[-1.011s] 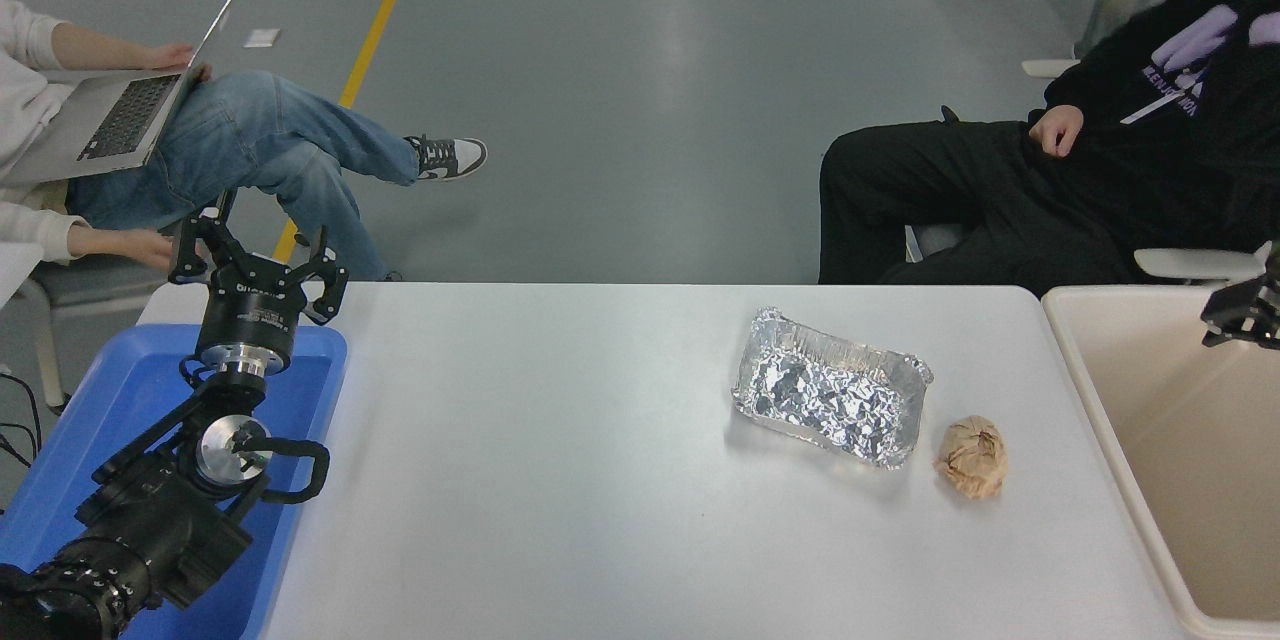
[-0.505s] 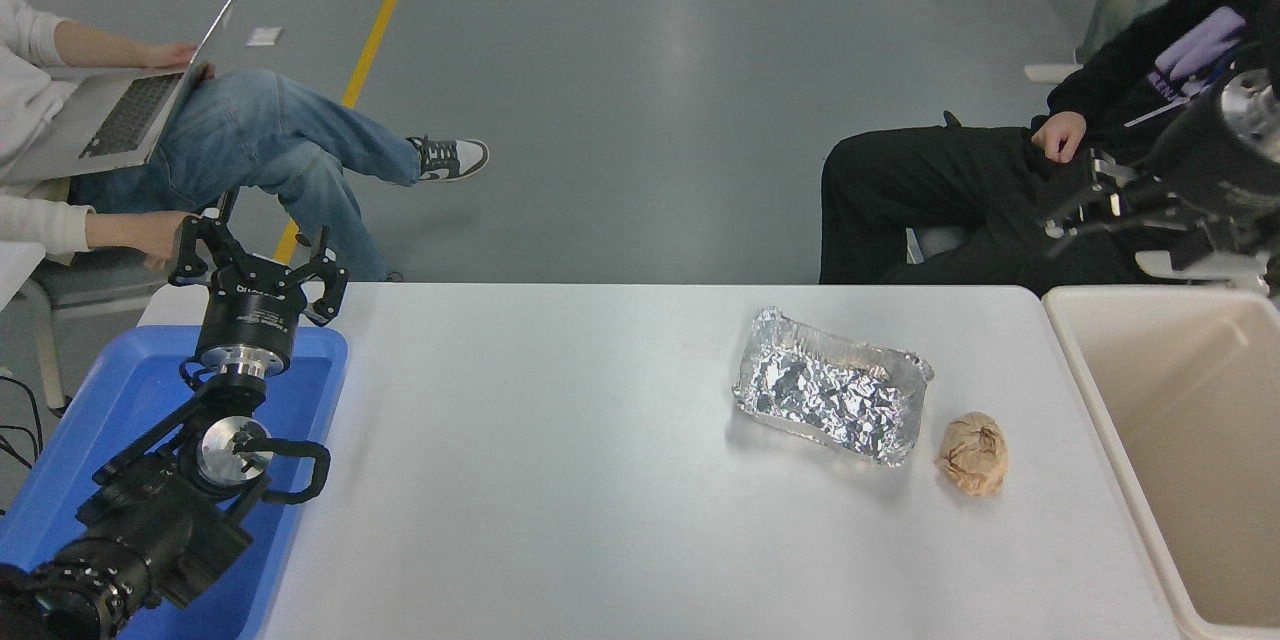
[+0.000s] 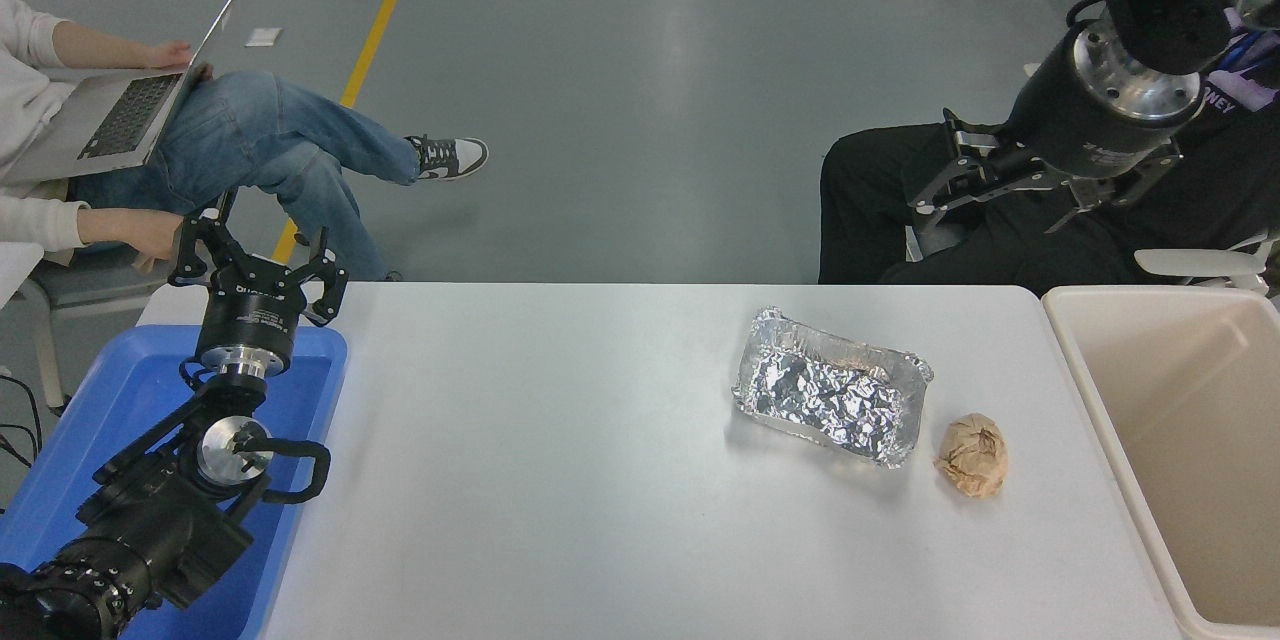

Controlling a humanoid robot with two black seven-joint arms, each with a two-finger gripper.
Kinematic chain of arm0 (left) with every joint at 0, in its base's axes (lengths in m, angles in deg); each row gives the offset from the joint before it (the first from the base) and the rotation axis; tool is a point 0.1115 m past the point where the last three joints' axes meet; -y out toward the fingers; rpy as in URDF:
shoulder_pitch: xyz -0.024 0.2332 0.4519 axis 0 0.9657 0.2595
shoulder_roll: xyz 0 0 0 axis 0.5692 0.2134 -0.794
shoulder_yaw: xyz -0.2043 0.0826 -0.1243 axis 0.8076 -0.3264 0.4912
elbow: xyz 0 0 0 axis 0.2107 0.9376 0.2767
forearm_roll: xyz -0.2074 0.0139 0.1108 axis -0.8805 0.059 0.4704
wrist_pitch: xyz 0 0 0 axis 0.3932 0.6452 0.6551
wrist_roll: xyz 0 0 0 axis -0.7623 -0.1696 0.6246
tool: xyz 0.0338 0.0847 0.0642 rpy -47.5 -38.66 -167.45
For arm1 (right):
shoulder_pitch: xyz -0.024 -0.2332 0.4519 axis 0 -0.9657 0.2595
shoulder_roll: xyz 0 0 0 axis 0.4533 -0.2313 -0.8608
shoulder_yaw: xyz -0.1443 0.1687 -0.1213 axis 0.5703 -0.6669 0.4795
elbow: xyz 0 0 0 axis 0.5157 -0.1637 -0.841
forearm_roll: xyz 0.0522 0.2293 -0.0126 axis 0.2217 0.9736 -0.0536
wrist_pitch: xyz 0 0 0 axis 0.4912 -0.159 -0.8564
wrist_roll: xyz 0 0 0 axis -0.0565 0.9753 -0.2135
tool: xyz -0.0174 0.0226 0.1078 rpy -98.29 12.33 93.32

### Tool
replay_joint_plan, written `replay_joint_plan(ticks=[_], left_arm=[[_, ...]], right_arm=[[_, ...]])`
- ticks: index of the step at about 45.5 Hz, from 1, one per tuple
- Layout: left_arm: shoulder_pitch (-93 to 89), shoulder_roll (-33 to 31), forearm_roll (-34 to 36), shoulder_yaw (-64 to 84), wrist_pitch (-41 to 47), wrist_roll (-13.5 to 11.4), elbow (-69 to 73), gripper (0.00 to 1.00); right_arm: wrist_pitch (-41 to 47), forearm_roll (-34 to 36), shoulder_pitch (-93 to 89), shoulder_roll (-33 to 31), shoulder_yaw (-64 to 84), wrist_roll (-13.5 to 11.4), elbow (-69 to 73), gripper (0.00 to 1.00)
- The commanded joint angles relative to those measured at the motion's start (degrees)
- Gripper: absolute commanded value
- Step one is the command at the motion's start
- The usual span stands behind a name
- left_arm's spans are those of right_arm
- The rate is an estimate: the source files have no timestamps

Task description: Pick up paper cup place in dustbin

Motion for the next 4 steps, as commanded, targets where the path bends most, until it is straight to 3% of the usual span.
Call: replay_joint_plan(ticks=[1,4], left_arm=[[0.02,0.03,0.05,0.00,0.00,0.00,0.01,0.99],[-0.06,0.03,-0.04,0.00,0.00,0.00,0.01,0.99]], right_arm=[[0.08,1.29,0.55,0.63,1.35,0.08,0.07,1.00],[0.08,1.55,0.55,0.45,1.87,0.08,-0.02,1.00]])
